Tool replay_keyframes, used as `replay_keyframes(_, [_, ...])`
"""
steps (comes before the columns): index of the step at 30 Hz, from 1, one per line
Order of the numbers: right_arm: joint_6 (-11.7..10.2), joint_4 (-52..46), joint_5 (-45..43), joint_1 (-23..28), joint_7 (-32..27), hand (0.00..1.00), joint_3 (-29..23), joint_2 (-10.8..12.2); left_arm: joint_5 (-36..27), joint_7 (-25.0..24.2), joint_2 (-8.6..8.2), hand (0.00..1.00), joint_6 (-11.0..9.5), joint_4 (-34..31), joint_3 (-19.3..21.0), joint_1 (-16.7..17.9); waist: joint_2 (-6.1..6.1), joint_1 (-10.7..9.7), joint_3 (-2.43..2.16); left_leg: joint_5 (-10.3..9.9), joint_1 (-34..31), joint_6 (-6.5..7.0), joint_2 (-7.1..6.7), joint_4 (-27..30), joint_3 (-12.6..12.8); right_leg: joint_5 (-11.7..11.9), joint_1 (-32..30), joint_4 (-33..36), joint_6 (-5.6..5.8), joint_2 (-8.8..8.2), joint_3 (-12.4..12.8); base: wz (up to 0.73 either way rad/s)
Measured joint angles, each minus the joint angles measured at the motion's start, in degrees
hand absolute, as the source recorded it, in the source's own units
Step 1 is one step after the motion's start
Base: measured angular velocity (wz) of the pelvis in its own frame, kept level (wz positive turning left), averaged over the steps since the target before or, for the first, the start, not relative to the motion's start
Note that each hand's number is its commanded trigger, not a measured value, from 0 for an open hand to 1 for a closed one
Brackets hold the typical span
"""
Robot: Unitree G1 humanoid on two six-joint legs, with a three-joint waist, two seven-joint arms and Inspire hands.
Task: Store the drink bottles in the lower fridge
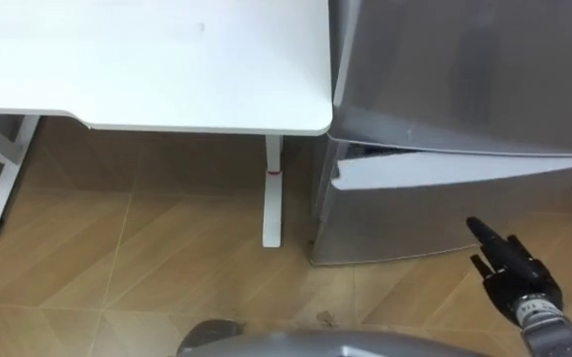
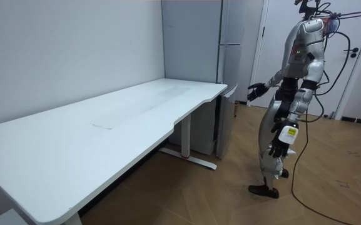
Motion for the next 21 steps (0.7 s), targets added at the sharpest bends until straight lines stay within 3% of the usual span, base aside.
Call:
replay_keyframes(6, [0.0, 1.8, -1.0, -0.5, 1.1, 0.00, 2.1, 0.3, 0.0, 0.2, -0.12, 0.00, 0.0, 0.0, -0.3, -0.1, 0.28, 0.4, 0.07, 0.0, 0.8, -0.02, 0.00, -0.1, 0.0, 0.0, 0.8, 0.0, -0.02, 0.00, 0.0, 0.00])
replay_keyframes(13, [0.4, 1.9, -0.9, -1.3, 1.9, 0.00, 6.0, 1.2, -0.5, -0.1, -0.43, 0.00, -0.2, 0.8, -1.2, -0.4, 0.66, 2.4, 0.26, 0.0, 1.1, -0.01, 0.00, 0.0, -0.4, 0.0, 1.5, 0.0, -0.03, 0.02, -0.4, 0.03])
replay_keyframes(21, [1.1, 1.9, -6.2, -5.5, 4.8, 0.00, 6.4, 1.2, 0.0, -0.1, -1.31, 0.00, 0.6, 1.6, -2.4, -0.4, 0.15, 2.7, 0.03, 0.1, 0.2, -0.14, -0.04, 0.9, -2.0, 0.0, 2.1, -1.0, -0.10, 0.28, -2.7, 0.11])
